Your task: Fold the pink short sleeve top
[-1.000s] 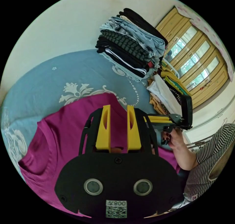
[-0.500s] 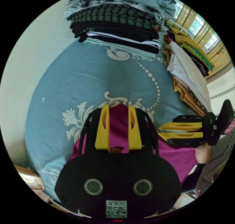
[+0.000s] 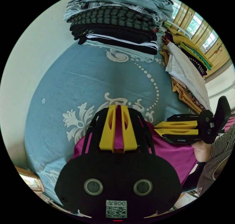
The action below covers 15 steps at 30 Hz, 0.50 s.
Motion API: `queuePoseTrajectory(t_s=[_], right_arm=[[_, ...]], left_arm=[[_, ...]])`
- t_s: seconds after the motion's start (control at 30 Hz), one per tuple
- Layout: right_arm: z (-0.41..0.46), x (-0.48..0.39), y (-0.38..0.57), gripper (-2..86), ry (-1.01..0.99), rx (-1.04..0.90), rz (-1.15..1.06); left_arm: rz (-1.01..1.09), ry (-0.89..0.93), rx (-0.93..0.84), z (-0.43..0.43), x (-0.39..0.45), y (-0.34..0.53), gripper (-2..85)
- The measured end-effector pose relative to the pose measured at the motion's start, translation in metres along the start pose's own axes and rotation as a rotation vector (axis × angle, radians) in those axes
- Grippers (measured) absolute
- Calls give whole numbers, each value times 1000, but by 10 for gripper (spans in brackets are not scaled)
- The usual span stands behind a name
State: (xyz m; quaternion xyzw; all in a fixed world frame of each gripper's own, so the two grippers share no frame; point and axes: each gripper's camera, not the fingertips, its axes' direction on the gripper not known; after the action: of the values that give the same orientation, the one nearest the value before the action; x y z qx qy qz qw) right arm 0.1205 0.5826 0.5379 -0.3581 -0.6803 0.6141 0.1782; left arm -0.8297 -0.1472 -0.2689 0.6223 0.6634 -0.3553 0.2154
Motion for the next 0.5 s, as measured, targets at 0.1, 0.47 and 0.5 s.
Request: queuePoseTrajectory(t_s=[0.1, 0.47, 0.5], right_arm=[[-2, -1, -3, 8, -17, 0, 6], [-38, -43, -12, 3, -73, 148, -221], [-38, -50, -14, 3, -86, 138, -270]], left_arm=[[-21, 34, 35, -8, -9, -2, 32], [-143, 195, 268, -59, -55, 54, 30], [-151, 204, 281, -61, -58, 60, 31]])
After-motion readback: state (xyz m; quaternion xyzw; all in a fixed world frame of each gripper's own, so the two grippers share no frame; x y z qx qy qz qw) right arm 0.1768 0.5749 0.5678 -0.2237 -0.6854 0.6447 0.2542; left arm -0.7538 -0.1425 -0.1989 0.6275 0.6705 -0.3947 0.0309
